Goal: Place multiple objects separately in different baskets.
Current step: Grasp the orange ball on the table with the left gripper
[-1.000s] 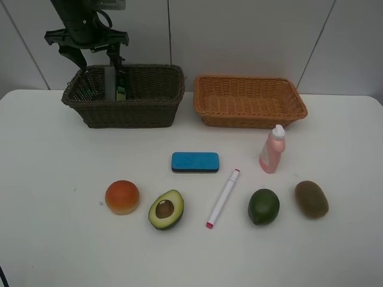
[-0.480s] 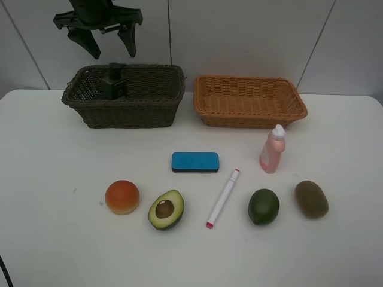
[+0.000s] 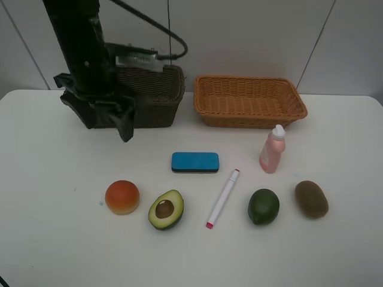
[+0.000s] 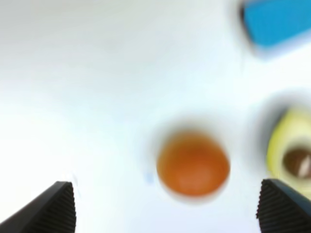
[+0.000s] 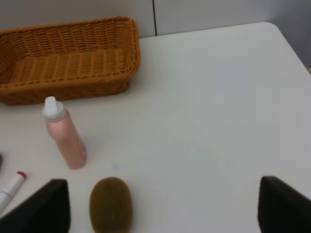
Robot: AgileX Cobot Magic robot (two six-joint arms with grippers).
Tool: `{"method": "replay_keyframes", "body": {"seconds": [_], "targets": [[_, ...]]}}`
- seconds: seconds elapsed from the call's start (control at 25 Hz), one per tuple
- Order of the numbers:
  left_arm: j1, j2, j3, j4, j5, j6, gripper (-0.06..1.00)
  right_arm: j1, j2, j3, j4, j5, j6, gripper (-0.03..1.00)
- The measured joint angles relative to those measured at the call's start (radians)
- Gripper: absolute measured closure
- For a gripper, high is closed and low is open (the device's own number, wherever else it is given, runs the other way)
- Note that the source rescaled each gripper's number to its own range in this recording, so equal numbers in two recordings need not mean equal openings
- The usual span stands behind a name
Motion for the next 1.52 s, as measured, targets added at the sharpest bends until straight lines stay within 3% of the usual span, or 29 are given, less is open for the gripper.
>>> {"method": "replay_keyframes", "body": {"seconds": [0.24,0.84,1.24,1.52], "targets": [[-0.051,-0.009,0.238,0.0,-0.078,0.027,0.1,0.0,0.0,0.0,0.0,0.0,0.0,0.01],[-0.057,0.004,0.388,-0.03,-0.477,0.116,0.1,0.0,0.0,0.0,0.0,0.0,0.0,0.01],[-0.057,0.079,0.391,-0.109,-0.521,0.188,0.1,0.0,0.0,0.0,0.0,0.0,0.0,0.01],[-0.057,0.1,0.391,-0.118,-0.529,0.198,0.1,0.0,0.0,0.0,0.0,0.0,0.0,0.01]]}}
